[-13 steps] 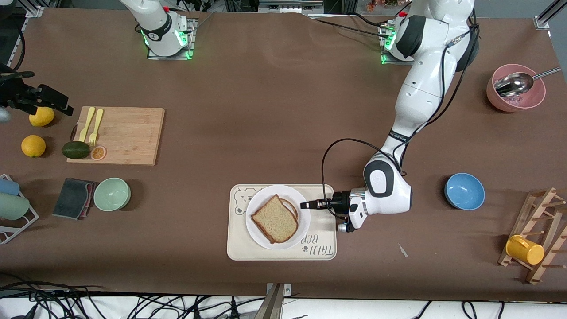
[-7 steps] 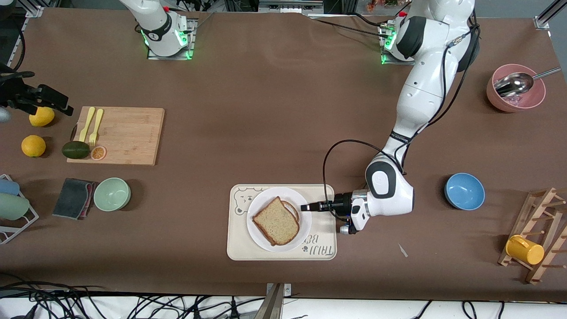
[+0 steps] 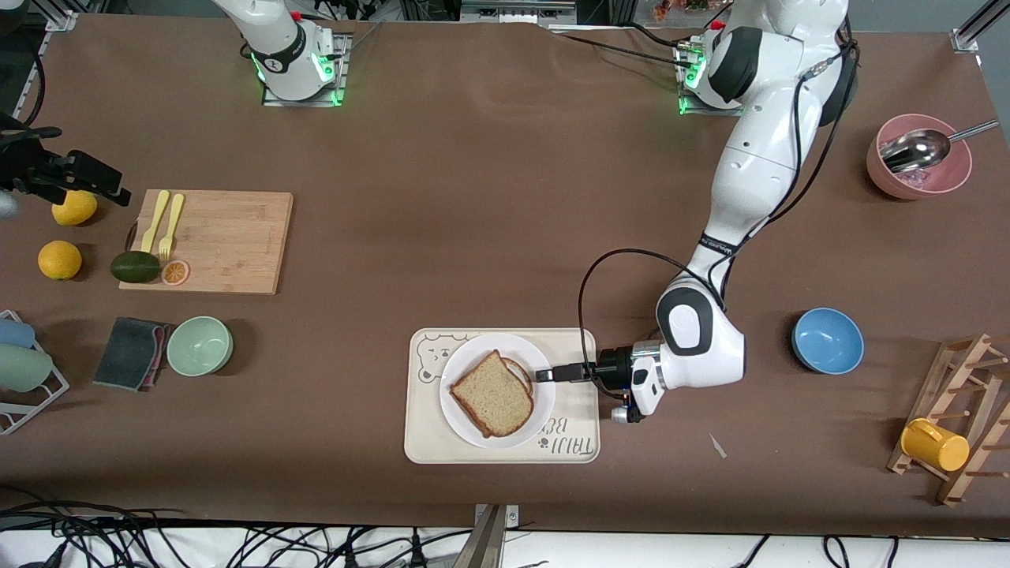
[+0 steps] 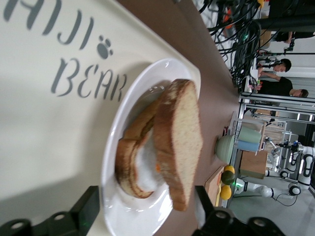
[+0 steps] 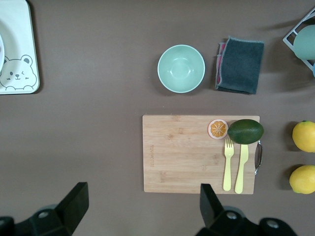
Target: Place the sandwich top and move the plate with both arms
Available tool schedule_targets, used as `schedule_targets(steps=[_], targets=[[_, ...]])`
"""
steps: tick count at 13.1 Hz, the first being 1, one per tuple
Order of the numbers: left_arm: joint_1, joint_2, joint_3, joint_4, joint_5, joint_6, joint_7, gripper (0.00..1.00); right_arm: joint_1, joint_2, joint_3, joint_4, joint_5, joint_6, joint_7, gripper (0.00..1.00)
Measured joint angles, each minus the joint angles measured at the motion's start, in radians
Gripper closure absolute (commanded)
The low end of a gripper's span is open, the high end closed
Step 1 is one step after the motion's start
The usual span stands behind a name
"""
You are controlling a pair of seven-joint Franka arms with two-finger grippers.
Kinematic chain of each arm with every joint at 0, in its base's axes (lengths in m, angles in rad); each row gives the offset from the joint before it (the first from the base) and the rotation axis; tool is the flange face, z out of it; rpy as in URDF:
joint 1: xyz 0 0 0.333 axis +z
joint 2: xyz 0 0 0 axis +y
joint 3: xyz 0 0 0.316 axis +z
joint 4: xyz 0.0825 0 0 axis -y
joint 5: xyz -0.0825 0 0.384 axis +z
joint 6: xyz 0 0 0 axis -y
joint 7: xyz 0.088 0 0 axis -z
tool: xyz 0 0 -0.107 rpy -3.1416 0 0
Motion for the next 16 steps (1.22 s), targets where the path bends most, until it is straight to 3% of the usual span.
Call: schedule_targets(steps=[7, 13, 16], targets=[[0.046, -0.088, 0.032, -0.010, 0.196, -0.027, -0.120, 0.00, 0.000, 0.000, 0.000, 0.000, 0.000, 0.000, 0.000, 0.00], [0.075, -0.307, 0.065, -0.037, 0.742, -0.137, -0.320, 0.00, 0.000, 0.000, 0.000, 0.001, 0.000, 0.000, 0.000, 0.00], [0.113, -0.446, 0.076, -0.044, 0.934, -0.304, -0.333, 0.00, 0.000, 0.001, 0.000, 0.002, 0.000, 0.000, 0.000, 0.00]])
